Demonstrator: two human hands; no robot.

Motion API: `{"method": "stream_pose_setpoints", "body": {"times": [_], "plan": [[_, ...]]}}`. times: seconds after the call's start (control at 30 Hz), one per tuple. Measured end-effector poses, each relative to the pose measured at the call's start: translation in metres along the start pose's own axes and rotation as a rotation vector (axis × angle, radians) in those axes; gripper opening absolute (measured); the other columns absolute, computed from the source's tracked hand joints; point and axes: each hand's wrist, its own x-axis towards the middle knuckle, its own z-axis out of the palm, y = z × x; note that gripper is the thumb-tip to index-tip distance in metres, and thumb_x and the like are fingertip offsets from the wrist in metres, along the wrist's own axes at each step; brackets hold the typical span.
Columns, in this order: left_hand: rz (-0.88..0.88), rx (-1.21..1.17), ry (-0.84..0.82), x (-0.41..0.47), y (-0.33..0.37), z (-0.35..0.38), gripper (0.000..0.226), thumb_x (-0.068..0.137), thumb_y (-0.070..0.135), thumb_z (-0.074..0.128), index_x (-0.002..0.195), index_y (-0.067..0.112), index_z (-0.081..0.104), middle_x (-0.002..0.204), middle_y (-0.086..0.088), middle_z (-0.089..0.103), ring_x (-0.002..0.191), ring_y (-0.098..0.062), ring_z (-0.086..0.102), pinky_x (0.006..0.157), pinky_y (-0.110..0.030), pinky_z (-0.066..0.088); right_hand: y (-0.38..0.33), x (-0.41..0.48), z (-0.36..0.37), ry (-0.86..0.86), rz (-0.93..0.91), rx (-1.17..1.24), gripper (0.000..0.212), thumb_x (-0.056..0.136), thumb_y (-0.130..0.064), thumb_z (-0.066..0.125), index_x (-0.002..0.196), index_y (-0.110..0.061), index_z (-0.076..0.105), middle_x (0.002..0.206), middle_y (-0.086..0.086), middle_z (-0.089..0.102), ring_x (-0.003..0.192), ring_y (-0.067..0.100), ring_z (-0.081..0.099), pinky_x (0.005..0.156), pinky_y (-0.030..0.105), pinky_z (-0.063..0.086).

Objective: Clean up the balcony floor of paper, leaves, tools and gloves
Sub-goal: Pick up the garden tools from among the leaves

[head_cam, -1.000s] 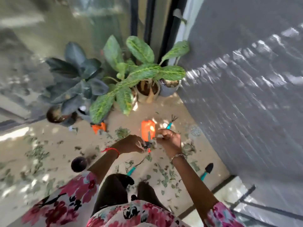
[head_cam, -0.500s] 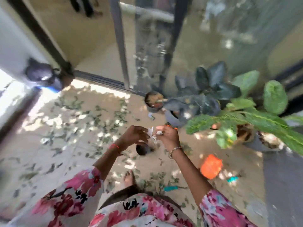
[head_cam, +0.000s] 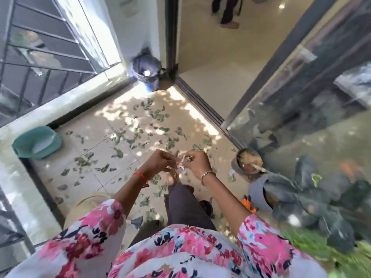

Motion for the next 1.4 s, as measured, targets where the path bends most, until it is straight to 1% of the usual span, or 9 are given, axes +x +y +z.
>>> {"method": "stream_pose_setpoints", "body": {"times": [0.07, 0.23, 0.4, 0.6, 0.73, 0.93, 1.03, 1.23, 1.4], "plan": [[-0.039, -0.041, 0.009, 0.019, 0.005, -0.018, 0.018, 0.084, -0.011, 0.056, 0.094, -0.005, 0.07, 0.085, -0.014, 0.071, 0.077, -0.019, 0.067, 0.072, -0.026, 0.059, -0.01, 0.028, 0.008, 0.01, 0.018, -0.03, 0.017, 0.071, 0.003, 0.072, 0.089, 0.001, 0.073, 0.092, 0.017, 0.071, 0.076, 0.012, 0.057, 0.055, 0.006, 0.04], [-0.049, -0.06, 0.001, 0.077, 0.039, -0.072, 0.018, 0.077, -0.008, 0.068, 0.093, -0.001, 0.069, 0.08, -0.007, 0.07, 0.073, -0.013, 0.065, 0.072, -0.02, 0.056, -0.053, 0.121, 0.019, 0.024, 0.09, -0.024, 0.006, 0.071, 0.005, 0.072, 0.066, 0.003, 0.069, 0.07, 0.014, 0.068, 0.064, 0.012, 0.052, 0.054, 0.015, 0.04], [-0.098, -0.078, 0.232, 0.142, 0.081, -0.127, 0.01, 0.073, -0.015, 0.066, 0.081, -0.01, 0.067, 0.055, 0.001, 0.063, 0.052, -0.005, 0.058, 0.054, -0.013, 0.048, -0.103, 0.214, 0.034, -0.106, 0.114, -0.047, 0.012, 0.075, 0.002, 0.067, 0.082, 0.011, 0.069, 0.081, 0.016, 0.067, 0.083, 0.023, 0.062, 0.073, 0.038, 0.054], [-0.133, -0.279, 0.437, 0.197, 0.11, -0.194, 0.017, 0.062, -0.004, 0.069, 0.068, -0.018, 0.059, 0.058, -0.015, 0.055, 0.05, -0.017, 0.055, 0.052, -0.023, 0.049, -0.16, 0.297, 0.057, -0.209, 0.121, -0.088, 0.021, 0.071, -0.004, 0.076, 0.09, 0.004, 0.071, 0.079, 0.006, 0.064, 0.075, 0.012, 0.053, 0.064, 0.03, 0.043], [-0.236, -0.422, 0.454, 0.24, 0.127, -0.243, 0.022, 0.059, -0.013, 0.072, 0.05, 0.002, 0.06, 0.044, -0.006, 0.058, 0.036, -0.013, 0.054, 0.042, -0.023, 0.046, -0.191, 0.351, 0.08, -0.187, -0.019, -0.243, 0.02, 0.071, 0.005, 0.071, 0.091, 0.005, 0.072, 0.093, 0.02, 0.07, 0.081, 0.017, 0.06, 0.065, 0.026, 0.045], [-0.269, -0.317, 0.25, 0.318, 0.145, -0.343, 0.02, 0.084, -0.005, 0.061, 0.066, 0.002, 0.061, 0.047, 0.001, 0.06, 0.04, -0.007, 0.056, 0.045, -0.02, 0.049, -0.232, 0.452, 0.117, -0.121, -0.025, -0.329, 0.015, 0.075, 0.001, 0.067, 0.089, 0.004, 0.072, 0.091, 0.018, 0.071, 0.081, 0.017, 0.061, 0.068, 0.021, 0.046], [-0.304, -0.333, 0.183, 0.357, 0.152, -0.389, 0.031, 0.091, -0.011, 0.041, 0.075, 0.008, 0.058, 0.045, 0.006, 0.061, 0.039, -0.002, 0.055, 0.04, -0.016, 0.044, -0.252, 0.507, 0.138, -0.091, -0.01, -0.364, 0.011, 0.076, -0.001, 0.068, 0.083, 0.008, 0.07, 0.085, 0.021, 0.07, 0.079, 0.027, 0.065, 0.07, 0.034, 0.05], [-0.279, -0.015, 0.183, 0.44, 0.124, -0.45, 0.036, 0.089, 0.009, 0.06, 0.124, 0.005, 0.056, 0.116, -0.015, 0.064, 0.104, -0.025, 0.06, 0.078, -0.021, 0.04, -0.26, 0.634, 0.171, 0.1, 0.035, -0.341, 0.014, 0.079, -0.002, 0.066, 0.092, 0.0, 0.073, 0.086, 0.013, 0.07, 0.072, 0.02, 0.058, 0.064, 0.024, 0.043], [-0.258, 0.12, 0.235, 0.529, 0.079, -0.48, 0.031, 0.089, 0.01, 0.058, 0.118, 0.0, 0.06, 0.109, -0.014, 0.065, 0.095, -0.019, 0.057, 0.077, -0.023, 0.045, -0.208, 0.756, 0.21, 0.178, 0.054, -0.486, 0.013, 0.079, -0.014, 0.066, 0.09, -0.014, 0.074, 0.078, 0.015, 0.069, 0.077, 0.033, 0.062, 0.071, 0.038, 0.051]]}}
